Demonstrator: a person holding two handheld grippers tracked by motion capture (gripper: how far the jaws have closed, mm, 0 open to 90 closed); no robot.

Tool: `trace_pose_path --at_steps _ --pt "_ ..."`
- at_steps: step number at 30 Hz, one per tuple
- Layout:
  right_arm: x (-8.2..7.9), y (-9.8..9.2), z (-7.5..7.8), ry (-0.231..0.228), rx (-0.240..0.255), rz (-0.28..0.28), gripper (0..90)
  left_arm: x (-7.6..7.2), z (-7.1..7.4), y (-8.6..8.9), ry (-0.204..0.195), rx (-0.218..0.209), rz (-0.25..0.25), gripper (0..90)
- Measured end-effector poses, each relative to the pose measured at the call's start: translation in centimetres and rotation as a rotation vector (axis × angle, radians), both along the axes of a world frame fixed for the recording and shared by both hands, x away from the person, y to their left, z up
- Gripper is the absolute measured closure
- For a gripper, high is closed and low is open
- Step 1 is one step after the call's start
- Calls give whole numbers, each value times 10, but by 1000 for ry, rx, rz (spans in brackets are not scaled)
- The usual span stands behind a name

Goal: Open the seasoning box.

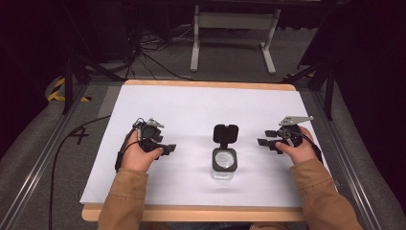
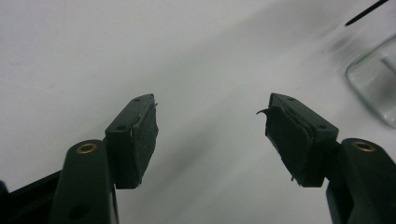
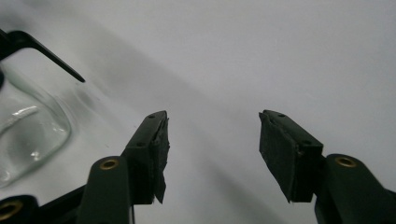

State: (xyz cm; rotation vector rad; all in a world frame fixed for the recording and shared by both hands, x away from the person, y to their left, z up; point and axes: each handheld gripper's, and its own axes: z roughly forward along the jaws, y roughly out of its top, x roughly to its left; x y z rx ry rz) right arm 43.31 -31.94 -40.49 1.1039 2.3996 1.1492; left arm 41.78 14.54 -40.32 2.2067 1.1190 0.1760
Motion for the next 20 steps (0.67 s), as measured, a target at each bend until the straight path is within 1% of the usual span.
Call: trace_pose_path --at_steps 1,2,3,4,5,8,10,11,13,16,20 --pt "0 0 0 0 0 0 426 0 0 0 0 0 0 336" --pt "1 0 -3 11 -6 -6 425 1 -2 0 7 13 -5 336" --pt "2 -1 -5 16 -11 -6 424 2 -4 0 26 14 -11 331" --pt "3 -1 -8 25 -19 -8 423 2 -6 -1 32 12 -14 326" --pt "3 -1 -10 31 -23 -10 421 3 -7 -1 52 15 -22 323" --pt "6 -2 -18 52 -58 -11 410 3 -11 -4 76 46 -38 314" --pt "6 -1 -22 64 -75 -12 405 3 -12 -5 85 60 -47 312" --pt "7 -1 -24 68 -85 -11 403 3 -13 -6 98 64 -43 309" --pt "7 -1 -26 77 -93 -7 400 3 -15 -8 112 73 -56 300" --pt "6 -1 -26 81 -96 -7 399 4 -15 -10 117 80 -68 299" --pt "5 -1 -24 75 -86 -7 398 4 -12 -12 99 61 -67 302"
